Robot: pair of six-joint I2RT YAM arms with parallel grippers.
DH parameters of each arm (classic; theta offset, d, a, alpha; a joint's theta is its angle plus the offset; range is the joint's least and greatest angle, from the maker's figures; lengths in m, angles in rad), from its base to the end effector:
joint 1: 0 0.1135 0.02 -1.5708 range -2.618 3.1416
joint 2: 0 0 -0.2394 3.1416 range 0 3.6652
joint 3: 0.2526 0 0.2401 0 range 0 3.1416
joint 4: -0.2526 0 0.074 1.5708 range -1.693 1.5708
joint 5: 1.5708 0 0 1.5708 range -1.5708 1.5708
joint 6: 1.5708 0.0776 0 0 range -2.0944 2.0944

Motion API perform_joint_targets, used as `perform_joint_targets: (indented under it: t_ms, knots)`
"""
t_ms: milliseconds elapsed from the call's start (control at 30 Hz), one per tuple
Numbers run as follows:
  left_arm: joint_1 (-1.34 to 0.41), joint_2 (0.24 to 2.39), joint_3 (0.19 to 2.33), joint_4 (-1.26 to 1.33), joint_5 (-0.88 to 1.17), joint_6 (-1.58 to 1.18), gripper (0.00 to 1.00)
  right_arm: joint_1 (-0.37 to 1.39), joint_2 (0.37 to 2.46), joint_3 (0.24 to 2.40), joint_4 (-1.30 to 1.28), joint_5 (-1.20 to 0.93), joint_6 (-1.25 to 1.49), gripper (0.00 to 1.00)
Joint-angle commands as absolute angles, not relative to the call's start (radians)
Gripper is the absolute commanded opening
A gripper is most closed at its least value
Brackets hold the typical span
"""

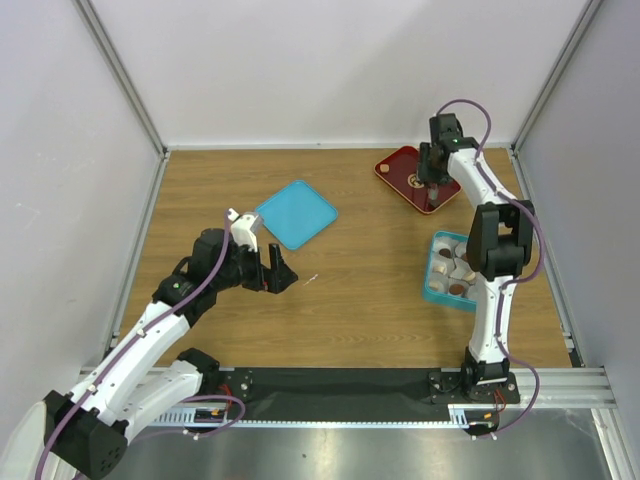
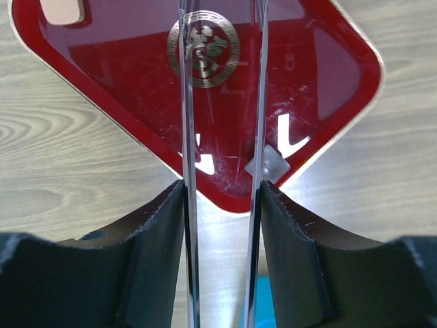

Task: Pack the chocolate

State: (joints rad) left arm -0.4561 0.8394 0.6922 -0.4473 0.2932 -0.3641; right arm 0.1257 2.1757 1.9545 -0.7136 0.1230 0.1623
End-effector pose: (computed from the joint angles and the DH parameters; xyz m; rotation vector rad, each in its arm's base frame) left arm 0.1892 -0.1178 0.2339 0.2781 2.2269 -0.7767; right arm 0.4832 0.0515 0.1965 0.0962 2.4939 -0.0342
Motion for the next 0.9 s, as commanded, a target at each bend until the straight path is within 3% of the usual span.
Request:
perform_joint_targets:
  t_ms: [0,400,867]
  knots:
    - [-0.448,0.844,0.715,-0.44,0.282,-0.342,1.0,0.14,2.19,1.988,-0.652,0.136,0.109,0.51]
    - [-0.448,0.856,0.716,-0.439,0.284,-0.342,1.0,0.158,2.215,1.985,-0.652,0.252,0.057,0.51]
    - [-0.448,0.853,0.716,-0.44,0.279,-0.342,1.0,0.161,2.281,2.06,-0.647,0.18,0.046,0.52]
